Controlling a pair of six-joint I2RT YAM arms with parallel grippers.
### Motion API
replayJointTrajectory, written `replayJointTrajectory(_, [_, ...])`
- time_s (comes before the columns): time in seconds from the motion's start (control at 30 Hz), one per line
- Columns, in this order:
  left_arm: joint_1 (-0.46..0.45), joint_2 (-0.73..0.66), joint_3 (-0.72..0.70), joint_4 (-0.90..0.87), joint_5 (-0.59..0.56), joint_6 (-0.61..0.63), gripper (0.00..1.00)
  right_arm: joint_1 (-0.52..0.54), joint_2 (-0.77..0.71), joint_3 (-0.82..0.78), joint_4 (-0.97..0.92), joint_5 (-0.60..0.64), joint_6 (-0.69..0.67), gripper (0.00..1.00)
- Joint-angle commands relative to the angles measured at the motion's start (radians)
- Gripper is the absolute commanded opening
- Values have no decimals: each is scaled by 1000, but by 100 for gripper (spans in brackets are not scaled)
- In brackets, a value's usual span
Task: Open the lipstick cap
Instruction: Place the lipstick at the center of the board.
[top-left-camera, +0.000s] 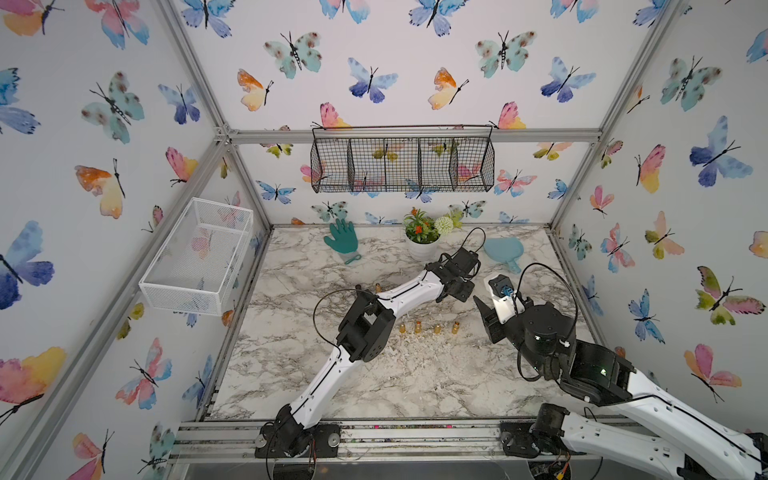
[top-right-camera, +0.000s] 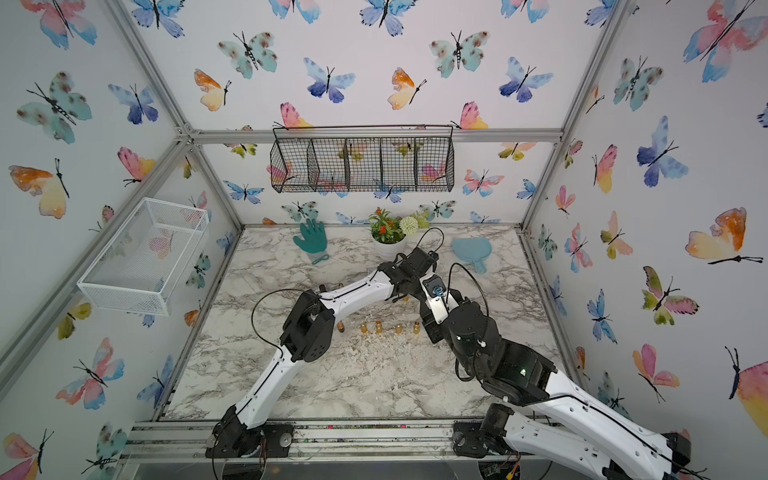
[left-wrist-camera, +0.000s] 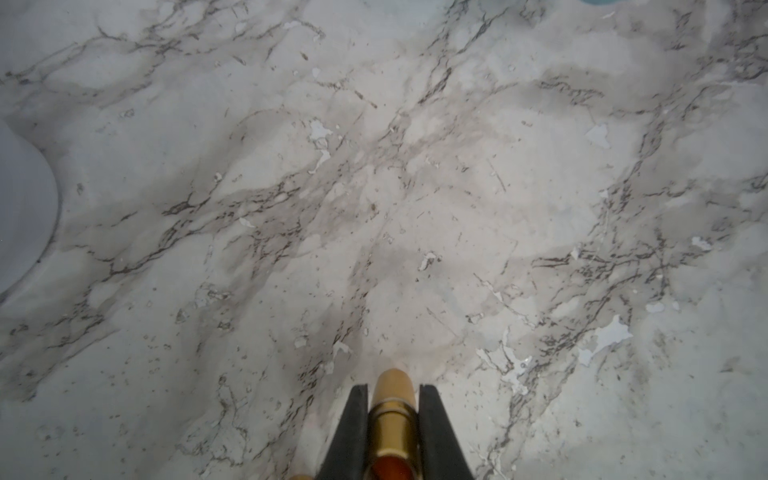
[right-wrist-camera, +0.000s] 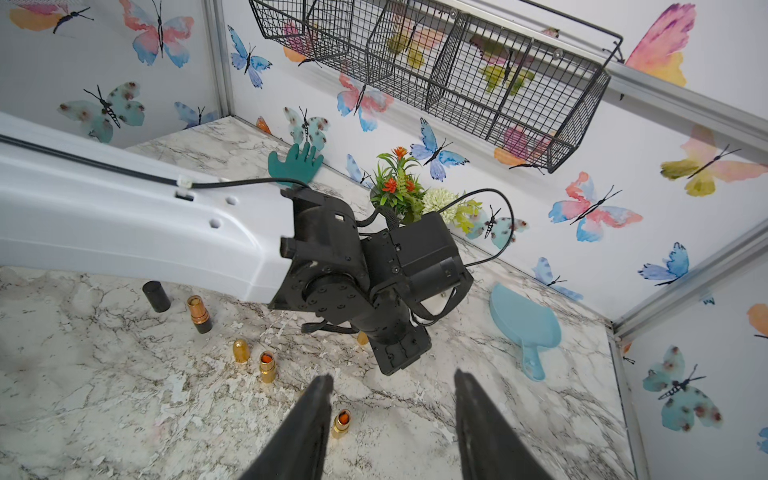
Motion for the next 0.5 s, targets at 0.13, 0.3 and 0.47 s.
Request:
replayJointTrajectory(0.13, [-2, 30, 11, -38, -13, 18, 18, -1, 6, -16, 2, 13, 16, 50])
replayJointTrajectory(0.3, [-2, 37, 15, -38, 2, 18, 35, -1, 6, -9, 2, 12, 13, 50])
replayJointTrajectory(0.47, [2, 21, 41, -49, 13, 14, 42, -1, 13, 6, 2, 4, -2, 50])
